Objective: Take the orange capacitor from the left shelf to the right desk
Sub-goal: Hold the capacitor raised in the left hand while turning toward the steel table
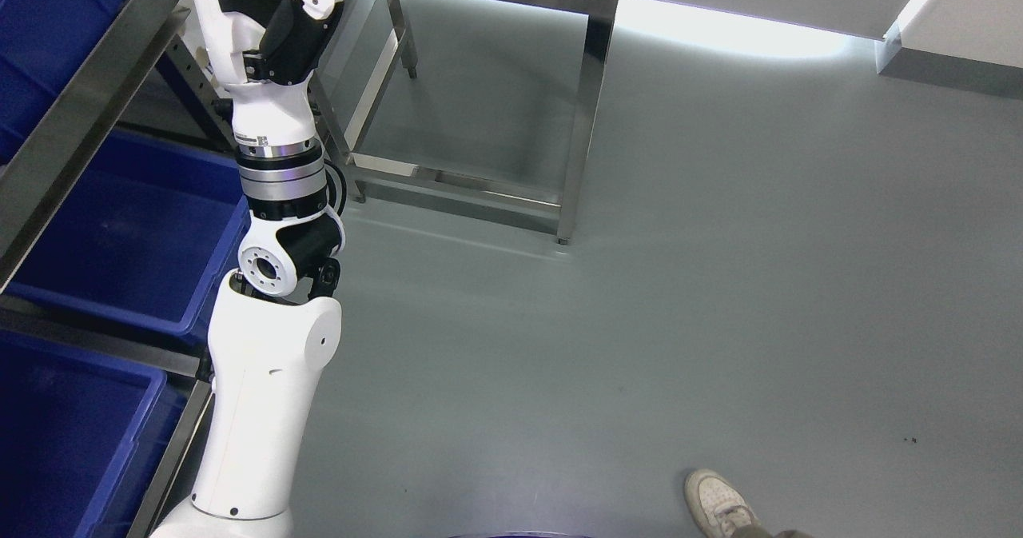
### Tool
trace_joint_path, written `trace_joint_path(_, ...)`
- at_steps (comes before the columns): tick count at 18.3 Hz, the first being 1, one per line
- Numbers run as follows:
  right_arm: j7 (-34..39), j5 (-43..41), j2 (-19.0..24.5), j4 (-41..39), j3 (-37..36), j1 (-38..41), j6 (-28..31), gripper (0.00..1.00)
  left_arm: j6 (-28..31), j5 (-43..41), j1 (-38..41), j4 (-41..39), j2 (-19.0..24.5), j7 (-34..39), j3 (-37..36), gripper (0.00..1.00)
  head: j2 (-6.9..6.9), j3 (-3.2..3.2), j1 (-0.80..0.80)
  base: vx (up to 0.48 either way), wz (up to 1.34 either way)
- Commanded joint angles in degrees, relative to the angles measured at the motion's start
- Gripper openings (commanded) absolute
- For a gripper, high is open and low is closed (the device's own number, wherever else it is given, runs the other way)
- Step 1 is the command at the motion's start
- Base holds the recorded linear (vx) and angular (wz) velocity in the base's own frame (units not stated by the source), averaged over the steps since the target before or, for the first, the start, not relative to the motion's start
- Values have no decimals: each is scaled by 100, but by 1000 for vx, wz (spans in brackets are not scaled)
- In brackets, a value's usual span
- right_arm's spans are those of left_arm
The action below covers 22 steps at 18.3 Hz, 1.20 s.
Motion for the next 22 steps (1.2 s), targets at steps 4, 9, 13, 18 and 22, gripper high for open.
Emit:
trace_joint_path(4,2,26,-100,-100,-70,115,-6,100,13,17,-6,78,100,0,-116,1,0,0,0,346,-136)
trace_joint_path(9,2,26,-100,-100,-70,115,-6,100,83,17,-6,78,100,-8,-134,1,0,0,0,336,-122)
trace_joint_path(13,2,26,-100,-100,-70,115,-6,100,92,17,-6,78,100,-8,-134,1,0,0,0,323,-97)
trace_joint_path(18,2,26,-100,-100,-70,115,-6,100,92,17,2,78,100,0,-134,1,0,0,0,306,-60)
trace_joint_path(22,2,26,-100,-100,-70,115,-6,100,92,17,2,78,100,0,-125,1,0,0,0,289,-34)
